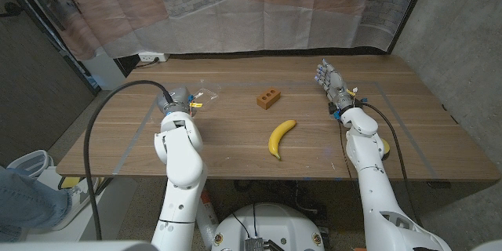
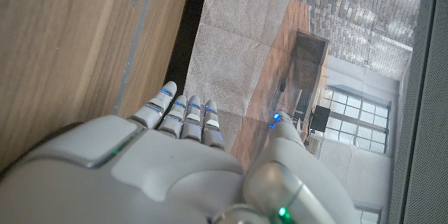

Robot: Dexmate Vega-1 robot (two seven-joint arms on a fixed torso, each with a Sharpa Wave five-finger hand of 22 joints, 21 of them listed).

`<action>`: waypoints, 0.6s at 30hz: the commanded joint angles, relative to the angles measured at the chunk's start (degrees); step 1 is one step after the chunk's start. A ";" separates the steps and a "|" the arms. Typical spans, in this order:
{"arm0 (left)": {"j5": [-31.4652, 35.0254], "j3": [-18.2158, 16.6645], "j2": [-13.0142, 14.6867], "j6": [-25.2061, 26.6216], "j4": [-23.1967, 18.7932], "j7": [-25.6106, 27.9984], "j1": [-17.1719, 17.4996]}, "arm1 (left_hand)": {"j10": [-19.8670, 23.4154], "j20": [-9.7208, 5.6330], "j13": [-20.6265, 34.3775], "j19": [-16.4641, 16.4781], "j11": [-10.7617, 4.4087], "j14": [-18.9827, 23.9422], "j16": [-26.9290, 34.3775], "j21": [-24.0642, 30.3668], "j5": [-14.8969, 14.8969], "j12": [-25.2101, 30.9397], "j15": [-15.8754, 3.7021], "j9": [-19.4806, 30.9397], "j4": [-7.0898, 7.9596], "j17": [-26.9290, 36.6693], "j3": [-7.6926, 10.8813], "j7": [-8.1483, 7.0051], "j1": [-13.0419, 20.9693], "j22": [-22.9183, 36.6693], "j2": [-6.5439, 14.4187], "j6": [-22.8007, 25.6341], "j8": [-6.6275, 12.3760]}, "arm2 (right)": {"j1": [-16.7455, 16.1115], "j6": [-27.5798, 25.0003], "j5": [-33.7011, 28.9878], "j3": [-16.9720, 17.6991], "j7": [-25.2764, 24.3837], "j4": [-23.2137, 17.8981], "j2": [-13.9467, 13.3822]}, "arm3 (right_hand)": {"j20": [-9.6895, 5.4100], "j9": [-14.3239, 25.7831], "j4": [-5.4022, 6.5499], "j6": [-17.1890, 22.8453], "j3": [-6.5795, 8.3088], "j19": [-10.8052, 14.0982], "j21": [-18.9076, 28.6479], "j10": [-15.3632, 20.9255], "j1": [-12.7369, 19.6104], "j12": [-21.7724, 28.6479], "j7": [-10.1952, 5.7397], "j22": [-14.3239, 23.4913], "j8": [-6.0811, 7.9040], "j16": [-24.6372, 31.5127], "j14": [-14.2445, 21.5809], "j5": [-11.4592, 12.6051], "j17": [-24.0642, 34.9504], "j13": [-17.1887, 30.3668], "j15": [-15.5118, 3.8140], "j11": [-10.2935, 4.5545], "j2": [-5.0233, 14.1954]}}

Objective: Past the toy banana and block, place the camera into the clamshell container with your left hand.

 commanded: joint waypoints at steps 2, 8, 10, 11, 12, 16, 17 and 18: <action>-1.11 -2.76 1.74 -1.13 0.90 0.07 -1.29 | 0.44 -2.01 0.24 1.59 -0.41 4.37 0.03 0.62 0.12 0.24 -7.84 0.05 0.27 4.15 -0.03 -0.21 2.00 0.04 2.00 0.87 0.57 | 0.52 0.02 -0.72 -0.27 -0.06 0.80 0.30 | -0.10 0.32 -0.07 0.43 -0.11 0.71 -0.07 0.28 -0.10 0.17 0.15 0.31 -0.05 0.21 0.73 -0.08 0.33 0.27 0.09 -0.19 0.41; -1.21 -3.38 2.13 -1.27 0.73 -0.02 -1.32 | 0.88 -2.14 0.40 1.53 -0.47 4.49 0.01 1.04 0.09 0.29 -8.00 0.02 0.25 4.40 -0.09 -0.25 1.98 -0.05 1.95 1.16 0.66 | 0.68 0.05 -0.94 -0.27 0.00 1.01 0.42 | -0.08 0.32 -0.07 0.40 -0.14 0.81 -0.15 0.34 -0.13 0.18 0.21 0.31 -0.07 0.20 0.77 -0.10 0.33 0.27 0.07 -0.07 0.40; -0.66 -3.43 1.86 -0.80 0.87 -0.15 -1.45 | 0.88 -2.15 0.44 1.45 -0.46 4.53 0.01 1.13 0.08 0.25 -8.05 0.01 0.26 4.47 -0.10 -0.26 1.96 -0.07 1.96 1.14 0.64 | 0.71 0.09 -1.01 -0.27 0.03 1.07 0.44 | -0.06 0.32 -0.07 0.41 -0.15 0.83 -0.18 0.41 -0.13 0.21 0.21 0.31 -0.07 0.21 0.82 -0.11 0.33 0.27 0.06 -0.04 0.40; -0.71 -3.52 1.85 -0.77 0.84 -0.07 -1.44 | 0.86 -2.14 0.47 1.43 -0.51 4.59 0.04 1.20 0.08 0.22 -8.09 0.00 0.27 4.52 -0.10 -0.26 1.97 -0.09 1.98 1.22 0.67 | 0.74 0.14 -1.02 -0.26 0.06 1.11 0.45 | -0.07 0.32 -0.07 0.41 -0.15 0.86 -0.18 0.42 -0.13 0.21 0.19 0.32 -0.07 0.22 0.86 -0.11 0.33 0.27 0.10 -0.03 0.40; -0.78 -3.62 1.84 -0.73 0.82 0.04 -1.41 | 0.94 -2.18 0.50 1.44 -0.54 4.62 0.04 1.28 0.08 0.23 -8.10 -0.01 0.25 4.57 -0.10 -0.36 1.98 -0.10 1.97 1.32 0.71 | 0.77 0.17 -1.04 -0.26 0.08 1.13 0.46 | -0.09 0.32 -0.07 0.43 -0.15 0.85 -0.20 0.41 -0.13 0.20 0.19 0.32 -0.06 0.22 0.87 -0.12 0.33 0.27 0.15 -0.08 0.40; -0.96 -3.84 2.55 -1.49 0.54 -0.13 -1.23 | 0.99 -2.26 0.59 1.37 -0.54 4.68 0.04 1.52 0.06 0.17 -8.19 -0.03 0.30 4.73 -0.14 -0.34 1.92 -0.15 2.00 1.41 0.73 | 0.80 -0.16 -1.13 -0.28 0.22 0.83 0.49 | -0.05 0.32 -0.06 0.43 -0.18 1.11 -0.20 0.39 -0.15 0.18 0.18 0.32 -0.07 0.22 0.91 -0.13 0.33 0.27 -0.02 -0.11 0.39; -0.88 -3.88 2.61 -1.56 0.49 -0.28 -1.26 | 0.98 -2.23 0.62 1.33 -0.59 4.68 0.03 1.57 0.06 0.15 -8.21 -0.04 0.31 4.77 -0.15 -0.35 1.90 -0.17 2.00 1.42 0.72 | 0.82 -0.17 -1.13 -0.29 0.25 0.77 0.50 | -0.02 0.32 -0.06 0.39 -0.18 1.22 -0.18 0.37 -0.16 0.17 0.18 0.32 -0.08 0.21 0.91 -0.14 0.33 0.27 -0.05 -0.13 0.39; -0.63 -3.91 2.54 -1.42 0.52 -0.43 -1.36 | 0.84 -2.22 0.64 1.18 -0.56 4.68 0.02 1.57 0.05 0.08 -8.20 -0.04 0.32 4.81 -0.16 -0.38 1.88 -0.18 2.00 1.35 0.69 | 0.83 -0.10 -1.15 -0.29 0.24 0.74 0.52 | 0.06 0.32 -0.06 0.37 -0.19 1.28 -0.18 0.36 -0.16 0.17 0.20 0.32 -0.09 0.22 0.95 -0.14 0.33 0.27 -0.05 -0.08 0.39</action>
